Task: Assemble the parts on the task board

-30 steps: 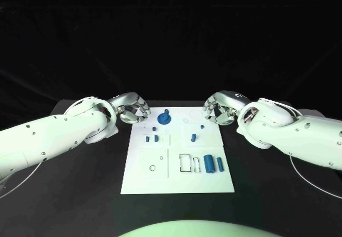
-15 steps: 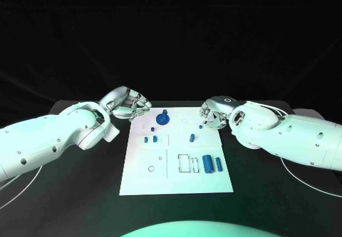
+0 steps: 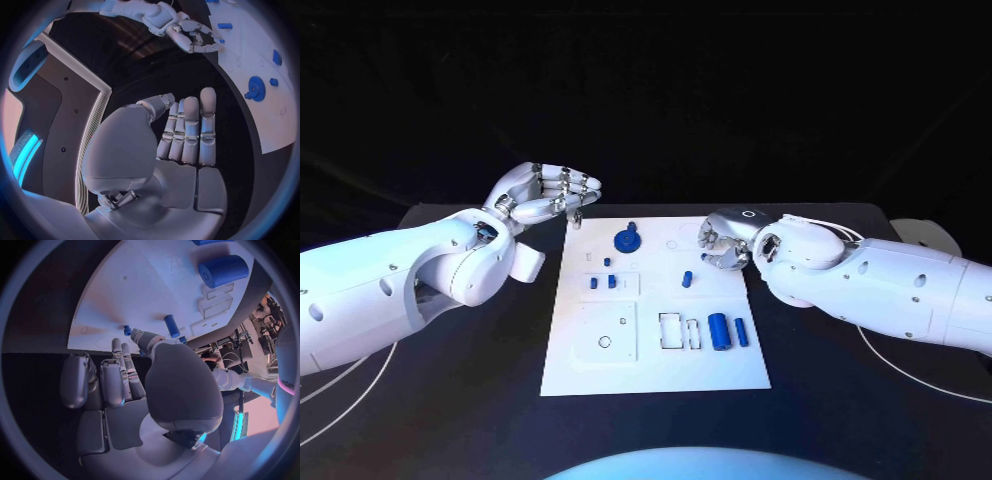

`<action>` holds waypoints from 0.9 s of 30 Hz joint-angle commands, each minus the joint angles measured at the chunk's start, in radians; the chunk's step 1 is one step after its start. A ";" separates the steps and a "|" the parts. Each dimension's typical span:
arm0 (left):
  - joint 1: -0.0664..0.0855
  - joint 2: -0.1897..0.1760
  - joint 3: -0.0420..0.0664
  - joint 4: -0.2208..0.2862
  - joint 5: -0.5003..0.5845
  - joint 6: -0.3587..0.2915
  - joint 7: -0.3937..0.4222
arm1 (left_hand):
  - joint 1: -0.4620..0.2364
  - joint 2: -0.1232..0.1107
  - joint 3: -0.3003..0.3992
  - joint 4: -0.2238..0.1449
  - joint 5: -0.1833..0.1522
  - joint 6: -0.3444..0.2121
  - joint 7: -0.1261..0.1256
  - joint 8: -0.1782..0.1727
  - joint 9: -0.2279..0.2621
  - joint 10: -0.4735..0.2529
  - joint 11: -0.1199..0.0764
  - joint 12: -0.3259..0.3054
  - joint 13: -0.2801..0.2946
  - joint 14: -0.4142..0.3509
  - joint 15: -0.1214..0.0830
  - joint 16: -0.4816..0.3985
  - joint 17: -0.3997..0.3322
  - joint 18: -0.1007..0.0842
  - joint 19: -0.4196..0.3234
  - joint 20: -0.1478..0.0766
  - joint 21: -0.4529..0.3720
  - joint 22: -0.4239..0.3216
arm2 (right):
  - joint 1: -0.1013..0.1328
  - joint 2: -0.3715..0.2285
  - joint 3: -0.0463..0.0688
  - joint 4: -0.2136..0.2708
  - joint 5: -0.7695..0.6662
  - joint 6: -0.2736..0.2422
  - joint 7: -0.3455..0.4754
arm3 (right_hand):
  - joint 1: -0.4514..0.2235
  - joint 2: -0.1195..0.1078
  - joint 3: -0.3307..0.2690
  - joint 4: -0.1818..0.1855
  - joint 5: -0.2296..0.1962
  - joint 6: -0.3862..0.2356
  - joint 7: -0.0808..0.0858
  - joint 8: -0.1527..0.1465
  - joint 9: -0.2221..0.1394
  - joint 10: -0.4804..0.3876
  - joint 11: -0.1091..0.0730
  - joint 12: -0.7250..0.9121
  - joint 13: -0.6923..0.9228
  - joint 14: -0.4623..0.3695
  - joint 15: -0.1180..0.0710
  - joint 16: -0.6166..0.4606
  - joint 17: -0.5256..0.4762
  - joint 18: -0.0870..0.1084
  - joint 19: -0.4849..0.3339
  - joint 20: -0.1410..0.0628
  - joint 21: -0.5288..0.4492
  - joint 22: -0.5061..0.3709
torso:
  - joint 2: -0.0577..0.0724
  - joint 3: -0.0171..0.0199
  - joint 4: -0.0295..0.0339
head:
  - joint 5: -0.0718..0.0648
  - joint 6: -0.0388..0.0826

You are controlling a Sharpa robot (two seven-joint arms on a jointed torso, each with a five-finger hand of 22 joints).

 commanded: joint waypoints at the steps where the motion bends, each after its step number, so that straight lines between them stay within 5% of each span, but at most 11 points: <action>1: 0.001 -0.002 0.000 0.011 0.127 0.026 0.081 | 0.002 0.009 0.001 -0.005 0.006 -0.002 0.001 0.006 -0.001 -0.008 0.000 0.006 -0.001 -0.007 0.002 -0.006 -0.001 0.007 -0.009 0.001 -0.006 -0.001 | -0.007 0.008 0.000 -0.003 -0.010 0.023 0.003 | 0.009 0.001 0.003 -0.008 0.008 0.010 -0.002 0.000 0.002 0.011 -0.001 0.001 -0.001 0.056 0.003 0.009 0.050 -0.006 0.004 -0.003 0.014 0.062 | -0.001 0.0023 -0.0033 | 0.003 -0.001; 27: 0.001 -0.012 0.000 0.026 0.144 0.029 0.070 | 0.010 0.017 0.003 -0.011 0.006 -0.004 0.004 0.008 -0.001 -0.008 0.001 0.012 0.000 -0.011 0.001 -0.009 -0.005 0.007 -0.009 0.000 -0.010 -0.003 | -0.028 0.039 -0.001 -0.043 -0.062 0.058 -0.014 | 0.036 0.030 0.036 -0.039 0.030 0.049 -0.005 0.020 0.016 0.056 -0.009 0.015 -0.005 0.066 -0.001 0.046 0.073 -0.022 0.033 -0.006 0.090 0.113 | -0.001 0.0027 -0.0003 | 0.001 -0.008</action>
